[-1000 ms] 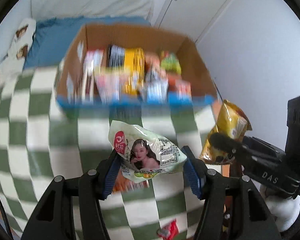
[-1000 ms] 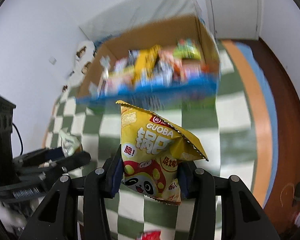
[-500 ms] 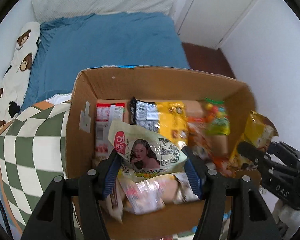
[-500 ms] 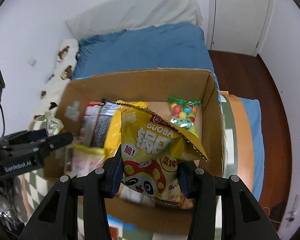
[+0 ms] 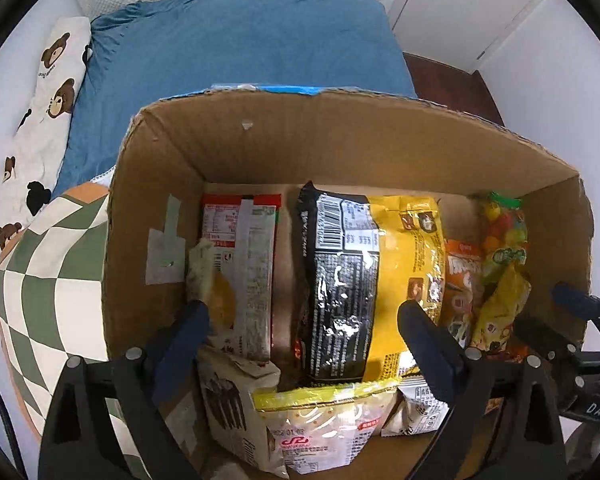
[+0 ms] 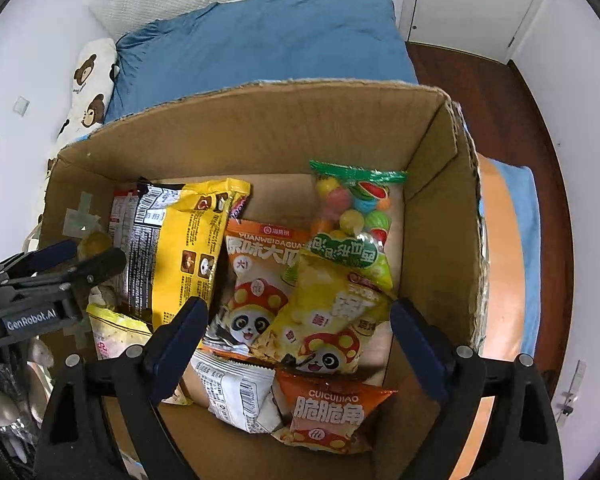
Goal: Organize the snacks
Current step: 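Withdraw both tools from the box toward the brown and red packets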
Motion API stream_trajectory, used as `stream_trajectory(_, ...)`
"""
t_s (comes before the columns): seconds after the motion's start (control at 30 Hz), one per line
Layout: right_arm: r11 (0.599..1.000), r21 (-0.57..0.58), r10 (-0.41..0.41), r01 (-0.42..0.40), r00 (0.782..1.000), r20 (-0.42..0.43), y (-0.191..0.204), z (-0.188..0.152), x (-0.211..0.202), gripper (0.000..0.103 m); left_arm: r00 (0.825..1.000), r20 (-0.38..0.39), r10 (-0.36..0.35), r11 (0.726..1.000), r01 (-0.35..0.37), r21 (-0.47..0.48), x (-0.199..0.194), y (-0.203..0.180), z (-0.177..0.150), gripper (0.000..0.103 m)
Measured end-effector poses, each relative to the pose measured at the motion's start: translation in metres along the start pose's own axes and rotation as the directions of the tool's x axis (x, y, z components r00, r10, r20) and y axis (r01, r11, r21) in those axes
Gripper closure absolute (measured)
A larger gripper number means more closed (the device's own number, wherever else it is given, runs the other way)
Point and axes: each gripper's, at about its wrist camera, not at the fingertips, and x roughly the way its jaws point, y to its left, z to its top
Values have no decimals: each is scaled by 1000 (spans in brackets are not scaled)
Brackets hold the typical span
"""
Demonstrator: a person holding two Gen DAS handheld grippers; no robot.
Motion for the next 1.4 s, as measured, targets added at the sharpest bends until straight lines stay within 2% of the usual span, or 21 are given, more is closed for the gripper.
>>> stream_trajectory(0.17, 1000, 21, -2, 2, 1000, 18, -4, -11, -3, 8, 997, 71, 8, 1000, -8, -4, -19, -6, -11, 6)
stream_trajectory(0.23, 1000, 19, -1, 0, 999, 43, -2, -19, -9, 8, 992, 122, 18, 1000, -18, -1, -32, -7, -18, 6)
stream_trajectory(0.33, 1000, 7, -30, 29, 994, 103, -1, -32, -26, 8, 978, 204, 49, 999, -51, 2, -55, -10, -37, 6)
stream_trajectory(0.57, 996, -24, -76, 84, 969, 234, 5, -73, -68, 8, 943, 323, 74, 997, -75, -10, -90, -12, -82, 6)
stream_trajectory(0.77, 994, -33, -85, 101, 943, 322, 15, -114, -100, 8, 914, 395, 97, 995, -102, -9, -115, -13, -121, 6)
stream_trajectory(0.93, 997, -20, -56, 68, 928, 368, 20, -144, -120, 8, 896, 432, 99, 994, -108, -4, -131, -18, -154, 6)
stream_trajectory(1.03, 999, -6, -33, 39, 922, 387, 19, -165, -133, 8, 898, 430, 91, 995, -101, 0, -135, -18, -177, 6)
stream_trajectory(1.13, 1000, 6, -5, 3, 923, 385, 18, -190, -139, 8, 907, 413, 84, 995, -97, 10, -132, -18, -205, 6)
stream_trajectory(1.27, 999, 20, 39, -48, 942, 335, 17, -239, -132, 8, 926, 360, 111, 992, -127, 20, -110, -11, -255, 6)
stream_trajectory(1.4, 995, 25, 87, -94, 974, 208, 20, -298, -101, 8, 957, 255, 141, 987, -155, 35, -75, 1, -303, 6)
